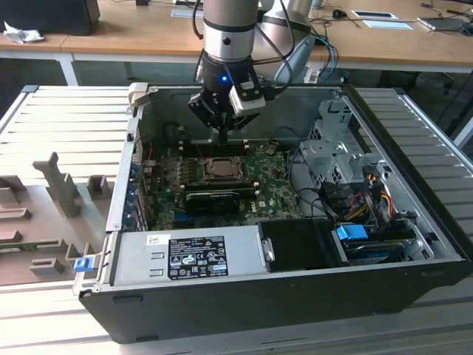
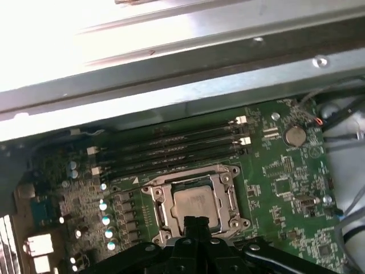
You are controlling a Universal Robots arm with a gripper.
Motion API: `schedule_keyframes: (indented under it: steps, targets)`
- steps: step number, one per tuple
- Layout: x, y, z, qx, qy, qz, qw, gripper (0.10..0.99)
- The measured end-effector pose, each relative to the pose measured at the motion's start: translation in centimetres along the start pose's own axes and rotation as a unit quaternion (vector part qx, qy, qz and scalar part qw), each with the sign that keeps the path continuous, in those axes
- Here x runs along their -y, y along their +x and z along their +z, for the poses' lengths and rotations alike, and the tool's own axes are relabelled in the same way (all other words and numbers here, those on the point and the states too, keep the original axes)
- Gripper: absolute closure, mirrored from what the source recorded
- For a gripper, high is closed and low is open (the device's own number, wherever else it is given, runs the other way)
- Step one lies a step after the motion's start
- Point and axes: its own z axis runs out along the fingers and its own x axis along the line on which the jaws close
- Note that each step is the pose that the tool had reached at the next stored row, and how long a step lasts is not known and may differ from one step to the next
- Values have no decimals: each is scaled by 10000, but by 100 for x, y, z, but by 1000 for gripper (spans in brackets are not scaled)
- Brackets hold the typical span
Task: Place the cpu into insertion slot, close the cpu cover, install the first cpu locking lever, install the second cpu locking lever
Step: 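Install the first cpu locking lever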
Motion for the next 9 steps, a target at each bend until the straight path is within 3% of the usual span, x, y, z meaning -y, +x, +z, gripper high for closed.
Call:
schedule_keyframes:
  steps: [3,4,5,6,9]
  targets:
    - [0,0,1,30,-5,-174,9998,980]
    - [0,0,1,69,-11,-211,9998,980]
    - [0,0,2,144,-23,-271,9995,980]
    - [-1,-1,4,167,-28,-338,9993,980]
    - [0,0,12,165,-32,-635,9978,980]
